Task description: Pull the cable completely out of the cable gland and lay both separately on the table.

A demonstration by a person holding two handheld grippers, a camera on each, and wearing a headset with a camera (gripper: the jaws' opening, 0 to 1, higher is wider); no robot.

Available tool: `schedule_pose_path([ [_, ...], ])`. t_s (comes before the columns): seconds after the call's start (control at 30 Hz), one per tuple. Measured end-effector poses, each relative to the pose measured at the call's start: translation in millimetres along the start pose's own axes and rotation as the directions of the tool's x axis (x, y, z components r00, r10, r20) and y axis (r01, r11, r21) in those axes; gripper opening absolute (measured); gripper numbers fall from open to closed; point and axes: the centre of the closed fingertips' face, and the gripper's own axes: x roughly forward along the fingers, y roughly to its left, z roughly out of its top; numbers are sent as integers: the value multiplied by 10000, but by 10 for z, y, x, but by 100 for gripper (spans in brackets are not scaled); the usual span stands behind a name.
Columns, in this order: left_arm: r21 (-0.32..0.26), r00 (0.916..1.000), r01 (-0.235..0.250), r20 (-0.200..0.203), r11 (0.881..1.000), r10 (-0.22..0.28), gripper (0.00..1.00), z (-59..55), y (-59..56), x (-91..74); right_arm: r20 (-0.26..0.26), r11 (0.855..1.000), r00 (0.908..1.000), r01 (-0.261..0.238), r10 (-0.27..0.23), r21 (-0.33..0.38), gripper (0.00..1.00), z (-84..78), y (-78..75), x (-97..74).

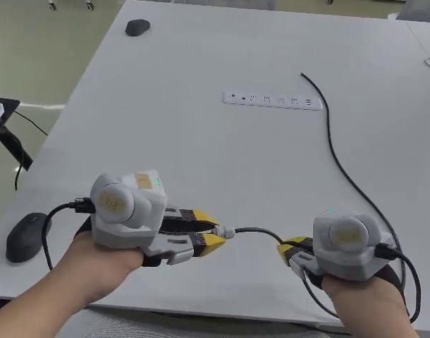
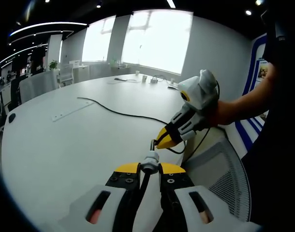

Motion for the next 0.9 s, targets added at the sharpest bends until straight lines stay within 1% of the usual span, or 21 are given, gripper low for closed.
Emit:
schedule_pose_path([
  [0.1, 6, 10000, -11, -19, 10000, 11, 15, -11, 18, -8, -74, 9994, 9999, -143, 145, 300, 0, -16, 21, 4],
  [0.2, 1, 10000, -37, -18, 10000, 37, 15, -9, 24, -15, -11, 9993, 9998, -198, 199, 302, 1, -7, 29, -8],
  [0.27, -40, 10000, -55, 13, 10000, 55, 15, -1, 22, -22, 95, 9998, 9997, -205, 205, 43, 1, 7, 34, -26],
  [0.3, -62, 10000, -58, 17, 10000, 58, 15, -2, 25, -26, 87, 9995, 9997, -207, 210, -244, 1, 6, 36, -28],
  [0.43, -52, 10000, -91, 1, 9999, 91, 15, -21, 38, -36, -2, 9991, 9996, -287, 288, -320, 1, -8, 57, -32],
  [0.53, -159, 9999, -103, 22, 9998, 104, 15, -28, 49, -44, 58, 9978, 9995, -307, 311, -596, 2, -4, 75, -48],
  [0.7, -161, 9999, -137, -11, 9998, 137, 15, -32, 66, -45, 90, 9977, 9994, -324, 330, -598, 3, -6, 74, -52],
  [0.83, -183, 9998, -179, -9, 9997, 179, 15, -26, 76, -58, 226, 9974, 9992, -321, 336, -647, 9, 37, 86, -90],
  [0.87, -155, 9998, -192, -42, 9997, 191, 15, -31, 78, -59, 245, 9967, 9988, -404, 423, -708, 12, 51, 105, -100],
  [0.9, -128, 9998, -202, -76, 9997, 201, 15, -36, 79, -59, 94, 9938, 9980, -613, 624, -927, 15, 54, 158, -116],
])
